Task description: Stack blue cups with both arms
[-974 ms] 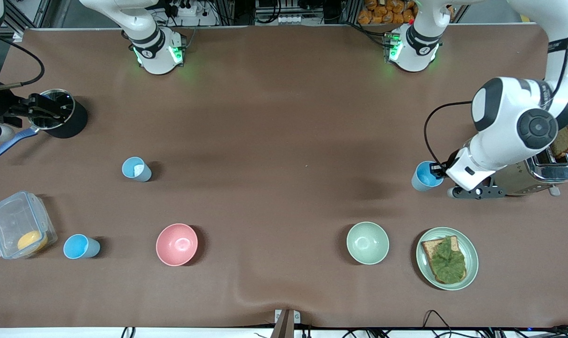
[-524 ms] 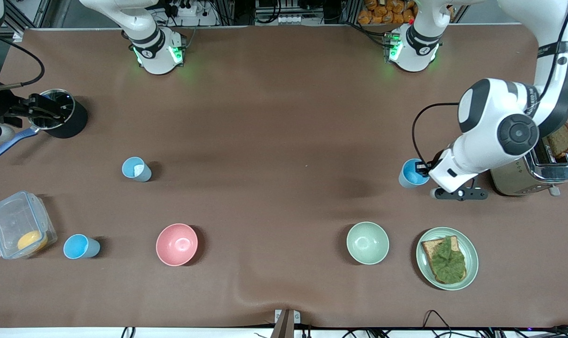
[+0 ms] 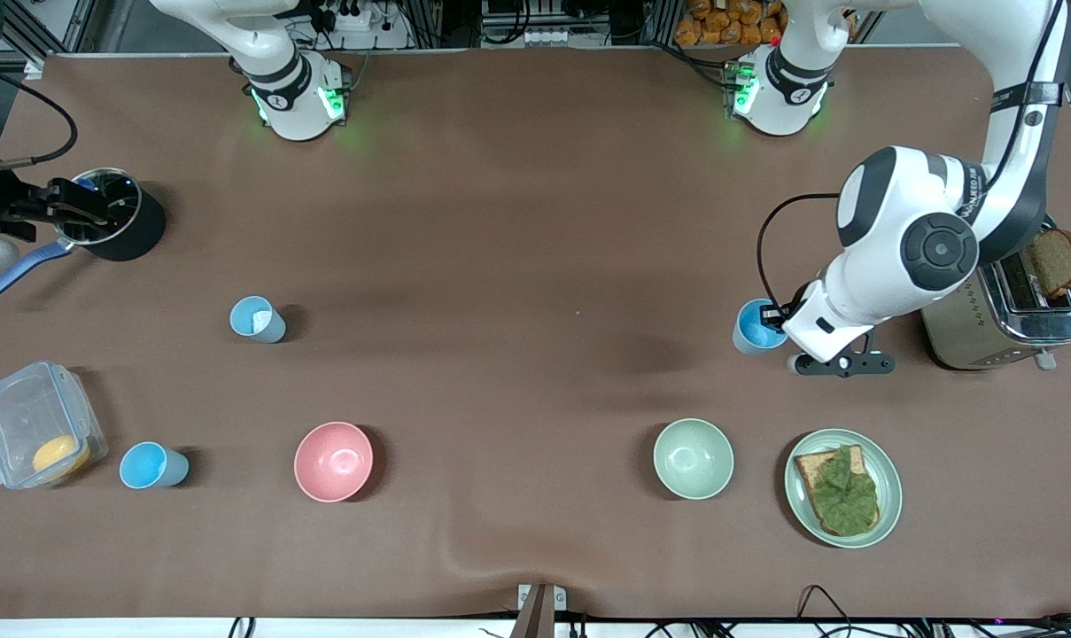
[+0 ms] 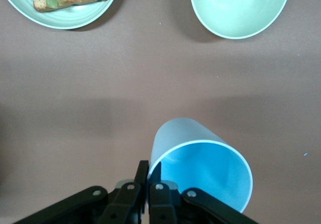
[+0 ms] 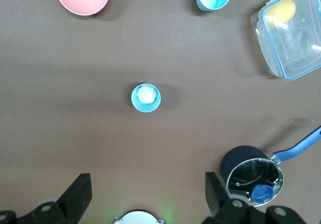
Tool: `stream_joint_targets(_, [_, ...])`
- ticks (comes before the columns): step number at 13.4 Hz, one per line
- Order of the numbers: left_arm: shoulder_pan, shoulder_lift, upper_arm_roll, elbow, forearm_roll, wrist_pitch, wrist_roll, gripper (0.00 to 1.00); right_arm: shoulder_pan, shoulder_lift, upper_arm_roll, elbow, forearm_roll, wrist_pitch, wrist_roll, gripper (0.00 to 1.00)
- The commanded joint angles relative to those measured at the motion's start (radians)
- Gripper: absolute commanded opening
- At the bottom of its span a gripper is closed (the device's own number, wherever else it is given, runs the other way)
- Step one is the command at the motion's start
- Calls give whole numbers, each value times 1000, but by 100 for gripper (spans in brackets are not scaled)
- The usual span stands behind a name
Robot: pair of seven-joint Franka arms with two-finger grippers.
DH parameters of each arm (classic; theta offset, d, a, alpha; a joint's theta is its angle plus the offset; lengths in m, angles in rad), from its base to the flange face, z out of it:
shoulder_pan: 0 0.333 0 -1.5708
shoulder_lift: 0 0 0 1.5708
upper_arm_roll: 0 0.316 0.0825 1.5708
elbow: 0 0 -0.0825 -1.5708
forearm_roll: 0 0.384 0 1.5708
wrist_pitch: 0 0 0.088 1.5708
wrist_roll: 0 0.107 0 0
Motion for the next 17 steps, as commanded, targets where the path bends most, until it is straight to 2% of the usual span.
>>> stream_joint_targets(1, [-5,8,1,25,-7,-20,-16,0,-7,0,11,11,-7,-2,8,100])
stream_joint_targets(14, [-11,16,1,22,-10,-20,-15,0,-39,4,7,11,13,-10,-3,100])
stream_joint_targets(17, [-11,16,1,22,-10,-20,-15,0,-20,27,8,-38,31,24,-9,100])
